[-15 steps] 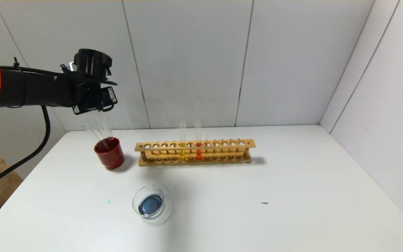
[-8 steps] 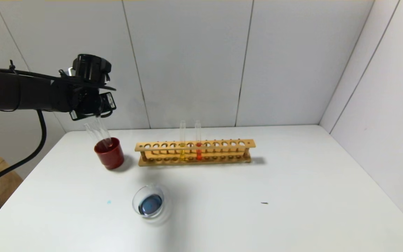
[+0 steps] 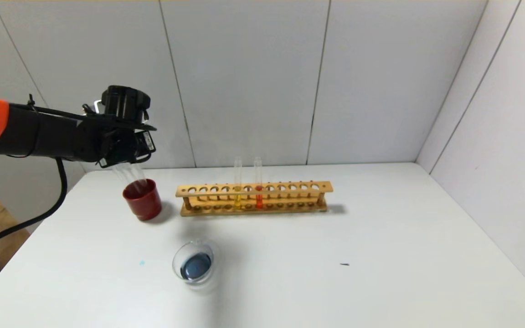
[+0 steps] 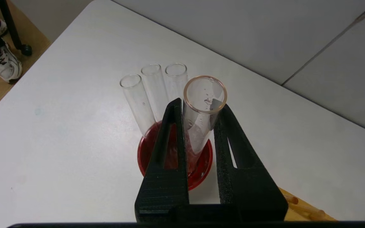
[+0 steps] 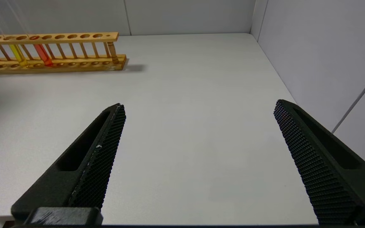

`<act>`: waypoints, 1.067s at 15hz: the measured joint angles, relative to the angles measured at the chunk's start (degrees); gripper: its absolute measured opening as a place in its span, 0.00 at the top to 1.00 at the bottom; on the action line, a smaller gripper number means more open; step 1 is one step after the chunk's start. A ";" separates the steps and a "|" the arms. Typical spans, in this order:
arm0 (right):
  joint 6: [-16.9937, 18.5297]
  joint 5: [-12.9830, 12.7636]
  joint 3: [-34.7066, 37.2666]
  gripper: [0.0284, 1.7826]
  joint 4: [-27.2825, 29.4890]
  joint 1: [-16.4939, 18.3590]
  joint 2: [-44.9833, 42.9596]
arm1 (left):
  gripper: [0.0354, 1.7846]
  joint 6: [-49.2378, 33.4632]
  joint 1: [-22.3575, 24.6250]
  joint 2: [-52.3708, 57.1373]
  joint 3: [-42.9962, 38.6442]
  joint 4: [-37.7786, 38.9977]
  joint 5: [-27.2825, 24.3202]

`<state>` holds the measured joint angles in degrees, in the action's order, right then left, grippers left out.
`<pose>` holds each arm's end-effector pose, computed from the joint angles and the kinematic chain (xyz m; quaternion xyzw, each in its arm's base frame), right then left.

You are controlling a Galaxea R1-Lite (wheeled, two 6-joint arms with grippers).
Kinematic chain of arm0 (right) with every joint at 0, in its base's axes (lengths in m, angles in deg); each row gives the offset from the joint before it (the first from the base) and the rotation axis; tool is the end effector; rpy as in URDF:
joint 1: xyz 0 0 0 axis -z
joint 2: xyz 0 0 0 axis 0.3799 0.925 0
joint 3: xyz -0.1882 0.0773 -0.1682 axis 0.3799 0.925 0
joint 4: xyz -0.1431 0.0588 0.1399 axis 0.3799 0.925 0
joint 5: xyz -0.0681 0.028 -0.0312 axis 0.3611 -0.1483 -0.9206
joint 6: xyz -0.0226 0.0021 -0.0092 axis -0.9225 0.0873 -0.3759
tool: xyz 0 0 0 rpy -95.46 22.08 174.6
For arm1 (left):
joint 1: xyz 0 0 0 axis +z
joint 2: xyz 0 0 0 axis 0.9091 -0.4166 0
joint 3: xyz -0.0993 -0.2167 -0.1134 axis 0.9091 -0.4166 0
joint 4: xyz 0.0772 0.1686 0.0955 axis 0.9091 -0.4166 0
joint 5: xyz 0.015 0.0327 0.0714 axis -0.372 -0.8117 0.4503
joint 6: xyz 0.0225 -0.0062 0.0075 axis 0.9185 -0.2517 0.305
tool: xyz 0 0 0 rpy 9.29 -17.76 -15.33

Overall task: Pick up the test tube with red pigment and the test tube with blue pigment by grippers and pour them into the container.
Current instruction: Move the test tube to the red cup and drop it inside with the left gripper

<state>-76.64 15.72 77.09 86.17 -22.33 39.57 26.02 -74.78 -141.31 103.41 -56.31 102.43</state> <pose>0.0349 0.0001 0.0757 0.0120 -0.0013 0.0007 0.9999 0.4032 -0.0534 0.1472 -0.1235 0.1988 0.2441 0.9411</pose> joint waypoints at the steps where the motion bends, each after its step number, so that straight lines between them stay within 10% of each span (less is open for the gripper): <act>1: 0.00 0.00 0.00 0.04 0.00 0.00 0.00 | 0.85 -0.09 -0.10 -0.20 -0.67 0.38 0.00; 12: 0.00 -0.02 0.00 0.04 -0.02 0.00 0.00 | 0.84 -1.30 -0.35 -1.00 -6.07 3.39 0.28; 16: 0.02 -0.05 0.00 0.04 0.00 0.00 0.00 | 0.69 -0.69 -0.35 -0.34 -7.12 4.68 0.28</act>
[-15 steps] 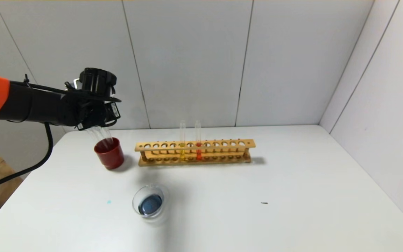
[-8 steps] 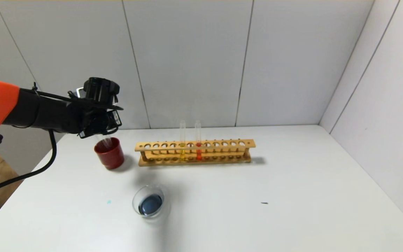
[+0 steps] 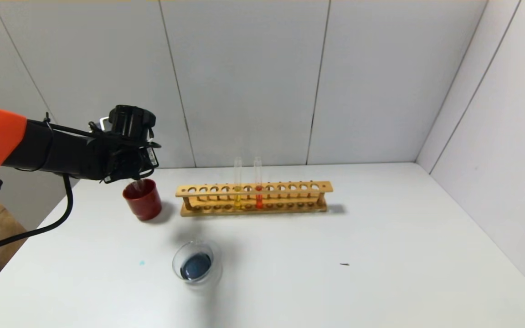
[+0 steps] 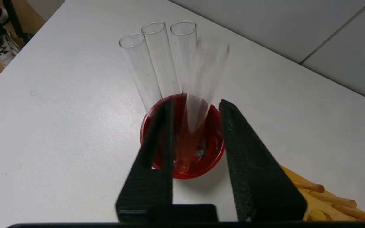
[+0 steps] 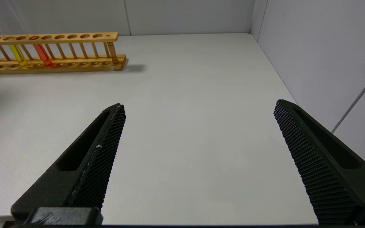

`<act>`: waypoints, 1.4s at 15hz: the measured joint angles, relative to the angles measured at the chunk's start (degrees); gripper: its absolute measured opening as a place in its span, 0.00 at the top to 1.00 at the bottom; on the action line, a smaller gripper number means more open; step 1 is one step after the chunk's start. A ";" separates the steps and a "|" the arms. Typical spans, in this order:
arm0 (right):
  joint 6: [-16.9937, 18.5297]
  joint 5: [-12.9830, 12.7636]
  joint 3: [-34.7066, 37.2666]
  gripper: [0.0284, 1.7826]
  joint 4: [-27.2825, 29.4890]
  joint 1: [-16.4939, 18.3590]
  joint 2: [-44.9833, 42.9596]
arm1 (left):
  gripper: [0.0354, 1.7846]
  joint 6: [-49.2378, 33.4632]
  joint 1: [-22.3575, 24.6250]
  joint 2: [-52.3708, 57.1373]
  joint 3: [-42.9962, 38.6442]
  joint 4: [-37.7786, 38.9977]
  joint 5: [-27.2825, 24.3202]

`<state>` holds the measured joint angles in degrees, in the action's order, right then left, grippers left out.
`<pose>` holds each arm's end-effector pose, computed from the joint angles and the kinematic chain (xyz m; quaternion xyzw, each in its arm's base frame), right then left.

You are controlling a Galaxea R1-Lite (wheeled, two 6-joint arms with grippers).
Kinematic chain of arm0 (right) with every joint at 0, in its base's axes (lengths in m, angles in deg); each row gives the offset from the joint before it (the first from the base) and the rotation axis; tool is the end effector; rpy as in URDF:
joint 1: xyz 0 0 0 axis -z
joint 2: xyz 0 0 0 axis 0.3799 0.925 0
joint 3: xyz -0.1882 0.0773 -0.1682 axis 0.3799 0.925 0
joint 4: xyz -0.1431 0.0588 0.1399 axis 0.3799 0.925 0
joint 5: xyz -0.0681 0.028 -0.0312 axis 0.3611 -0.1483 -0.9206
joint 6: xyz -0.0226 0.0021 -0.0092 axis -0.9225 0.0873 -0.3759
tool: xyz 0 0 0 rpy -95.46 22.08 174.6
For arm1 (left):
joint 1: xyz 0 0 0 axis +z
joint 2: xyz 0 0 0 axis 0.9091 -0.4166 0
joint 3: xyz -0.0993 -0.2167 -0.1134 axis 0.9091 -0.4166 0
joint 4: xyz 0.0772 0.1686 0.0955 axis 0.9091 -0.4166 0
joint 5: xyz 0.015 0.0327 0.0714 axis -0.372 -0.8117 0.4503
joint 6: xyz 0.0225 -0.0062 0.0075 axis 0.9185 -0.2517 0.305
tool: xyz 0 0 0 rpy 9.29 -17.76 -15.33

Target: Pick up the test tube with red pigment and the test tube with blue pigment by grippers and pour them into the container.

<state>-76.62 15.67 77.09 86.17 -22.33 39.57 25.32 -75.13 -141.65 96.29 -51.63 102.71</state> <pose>0.0349 0.0000 0.0757 0.0122 -0.0013 0.0002 0.9999 0.3950 -0.0544 0.1162 -0.1182 0.2184 0.2485 0.9363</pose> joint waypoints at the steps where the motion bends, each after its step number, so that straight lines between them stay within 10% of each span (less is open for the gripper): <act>1: -0.02 0.00 0.00 0.04 0.00 0.00 0.00 | 0.61 0.30 0.00 0.30 -0.20 0.00 0.04; 8: -0.02 0.05 0.00 0.04 -0.02 0.00 0.00 | 0.06 3.01 -0.11 3.71 -1.33 -0.16 0.00; 21: -0.04 0.05 0.00 0.04 0.00 0.00 0.00 | 0.02 25.81 1.93 33.63 -15.98 -1.29 -7.14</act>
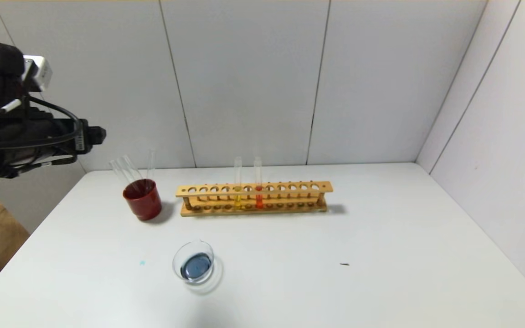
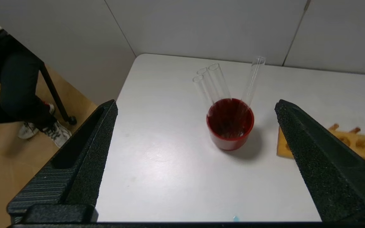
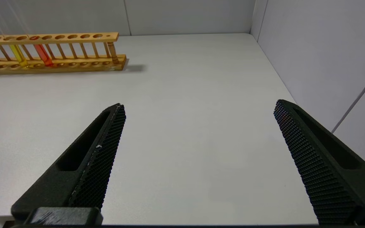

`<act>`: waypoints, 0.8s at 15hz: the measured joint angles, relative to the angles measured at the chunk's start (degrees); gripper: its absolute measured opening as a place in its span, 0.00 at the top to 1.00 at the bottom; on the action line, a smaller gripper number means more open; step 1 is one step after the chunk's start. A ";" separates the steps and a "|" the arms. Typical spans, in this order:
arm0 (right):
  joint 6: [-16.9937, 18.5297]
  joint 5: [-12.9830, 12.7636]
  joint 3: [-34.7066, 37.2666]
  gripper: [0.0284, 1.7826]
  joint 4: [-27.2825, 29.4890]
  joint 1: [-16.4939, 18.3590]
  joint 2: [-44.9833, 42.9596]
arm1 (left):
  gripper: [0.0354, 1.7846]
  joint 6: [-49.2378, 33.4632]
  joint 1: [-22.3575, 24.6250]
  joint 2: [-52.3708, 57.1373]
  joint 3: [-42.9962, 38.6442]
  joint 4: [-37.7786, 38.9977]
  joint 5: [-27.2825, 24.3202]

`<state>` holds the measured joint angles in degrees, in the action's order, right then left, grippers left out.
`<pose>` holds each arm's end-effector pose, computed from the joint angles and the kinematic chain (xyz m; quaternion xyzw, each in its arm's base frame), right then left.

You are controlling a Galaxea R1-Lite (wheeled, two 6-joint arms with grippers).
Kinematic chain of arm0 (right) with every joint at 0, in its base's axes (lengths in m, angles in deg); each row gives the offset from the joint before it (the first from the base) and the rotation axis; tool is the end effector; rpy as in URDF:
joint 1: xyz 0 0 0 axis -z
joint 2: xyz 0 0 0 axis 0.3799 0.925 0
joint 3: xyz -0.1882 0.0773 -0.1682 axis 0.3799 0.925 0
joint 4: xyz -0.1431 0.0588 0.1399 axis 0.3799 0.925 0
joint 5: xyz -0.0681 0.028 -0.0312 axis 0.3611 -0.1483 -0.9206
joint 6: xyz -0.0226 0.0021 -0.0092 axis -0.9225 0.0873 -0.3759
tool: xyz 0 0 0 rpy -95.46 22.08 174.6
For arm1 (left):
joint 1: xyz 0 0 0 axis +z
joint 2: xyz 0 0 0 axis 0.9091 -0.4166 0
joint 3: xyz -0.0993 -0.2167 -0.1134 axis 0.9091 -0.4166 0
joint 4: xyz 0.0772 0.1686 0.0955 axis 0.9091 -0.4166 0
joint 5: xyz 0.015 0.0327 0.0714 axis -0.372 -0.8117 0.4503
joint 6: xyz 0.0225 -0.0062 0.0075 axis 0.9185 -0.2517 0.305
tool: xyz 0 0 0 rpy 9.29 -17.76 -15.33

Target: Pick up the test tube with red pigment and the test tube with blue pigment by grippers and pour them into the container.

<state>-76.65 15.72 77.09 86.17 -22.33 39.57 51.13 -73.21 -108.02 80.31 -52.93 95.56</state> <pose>0.0349 0.0001 0.0757 0.0119 -0.0013 0.0007 0.9999 0.2708 -0.0265 0.2296 0.0318 0.1431 0.1538 0.9772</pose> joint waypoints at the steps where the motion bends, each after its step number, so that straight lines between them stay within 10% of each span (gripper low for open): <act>1: 0.01 -0.05 0.00 0.04 -0.02 0.00 0.00 | 0.02 2.16 1.18 3.32 -2.40 -0.24 -2.11; 12: 0.01 -0.05 0.00 0.04 0.00 0.00 0.00 | 0.02 9.13 5.49 42.01 -24.62 -17.30 -7.07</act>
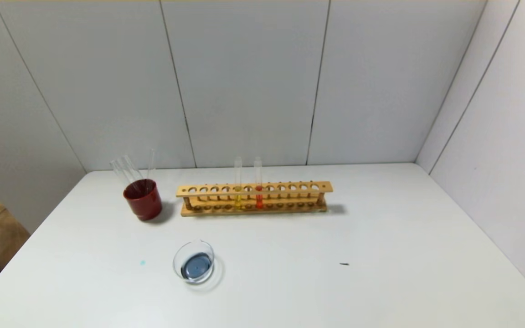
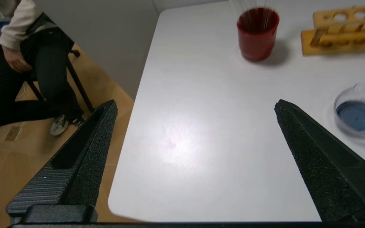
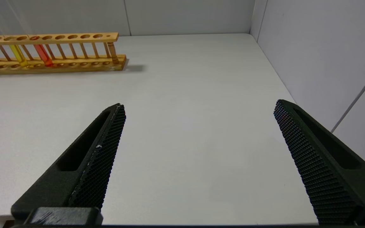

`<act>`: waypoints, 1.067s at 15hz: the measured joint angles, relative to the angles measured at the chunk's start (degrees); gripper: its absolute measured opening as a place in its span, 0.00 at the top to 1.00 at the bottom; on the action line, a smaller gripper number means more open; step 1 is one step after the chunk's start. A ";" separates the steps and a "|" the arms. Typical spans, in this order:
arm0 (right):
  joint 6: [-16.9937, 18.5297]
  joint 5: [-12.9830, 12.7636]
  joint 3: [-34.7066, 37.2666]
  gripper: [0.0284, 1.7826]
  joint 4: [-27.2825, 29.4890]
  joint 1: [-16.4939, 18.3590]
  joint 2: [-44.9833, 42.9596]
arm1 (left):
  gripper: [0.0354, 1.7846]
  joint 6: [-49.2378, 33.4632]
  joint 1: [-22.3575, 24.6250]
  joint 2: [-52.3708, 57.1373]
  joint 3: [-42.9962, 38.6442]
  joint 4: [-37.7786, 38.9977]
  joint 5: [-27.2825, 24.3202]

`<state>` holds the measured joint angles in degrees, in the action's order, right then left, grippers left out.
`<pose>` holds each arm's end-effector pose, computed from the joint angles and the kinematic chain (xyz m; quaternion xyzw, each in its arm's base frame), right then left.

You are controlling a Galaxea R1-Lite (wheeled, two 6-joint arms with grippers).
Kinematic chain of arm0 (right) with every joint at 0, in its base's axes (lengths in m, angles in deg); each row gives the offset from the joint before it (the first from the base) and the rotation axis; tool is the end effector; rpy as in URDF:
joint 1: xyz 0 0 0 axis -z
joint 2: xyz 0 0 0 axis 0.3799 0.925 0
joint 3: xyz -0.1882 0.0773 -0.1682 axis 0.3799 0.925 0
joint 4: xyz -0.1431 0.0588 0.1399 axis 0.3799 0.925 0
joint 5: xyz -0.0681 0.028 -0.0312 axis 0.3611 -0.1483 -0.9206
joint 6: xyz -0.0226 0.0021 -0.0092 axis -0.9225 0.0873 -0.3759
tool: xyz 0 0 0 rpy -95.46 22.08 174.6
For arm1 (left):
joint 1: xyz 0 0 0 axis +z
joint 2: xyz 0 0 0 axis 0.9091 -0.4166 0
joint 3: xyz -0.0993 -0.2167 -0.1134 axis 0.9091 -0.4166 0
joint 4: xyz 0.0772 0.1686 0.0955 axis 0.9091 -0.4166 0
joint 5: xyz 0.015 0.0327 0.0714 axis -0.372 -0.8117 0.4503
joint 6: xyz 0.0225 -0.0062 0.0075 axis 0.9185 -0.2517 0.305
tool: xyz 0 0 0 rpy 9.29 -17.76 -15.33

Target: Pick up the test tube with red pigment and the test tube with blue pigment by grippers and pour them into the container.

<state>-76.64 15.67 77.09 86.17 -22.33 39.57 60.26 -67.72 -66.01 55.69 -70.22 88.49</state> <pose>0.0349 0.0000 0.0757 0.0120 -0.0013 0.0002 0.9999 0.0978 0.0038 0.2018 0.0934 0.1570 0.1283 0.9748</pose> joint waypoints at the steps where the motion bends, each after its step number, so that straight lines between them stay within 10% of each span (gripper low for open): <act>1: 0.00 0.02 0.00 0.04 0.00 0.00 0.00 | 0.02 -0.68 0.06 2.71 -2.34 -1.29 0.52; 9: 0.02 0.02 0.00 0.04 -0.02 0.00 0.00 | 0.02 -3.61 2.24 18.12 -16.04 -1.21 0.90; 16: 0.02 0.05 0.00 0.04 -0.02 0.00 0.00 | 0.02 -2.28 2.41 36.24 -28.27 -0.27 -12.57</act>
<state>-76.62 15.72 77.09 86.14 -22.33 39.57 57.98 -65.31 -29.77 27.42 -70.49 75.93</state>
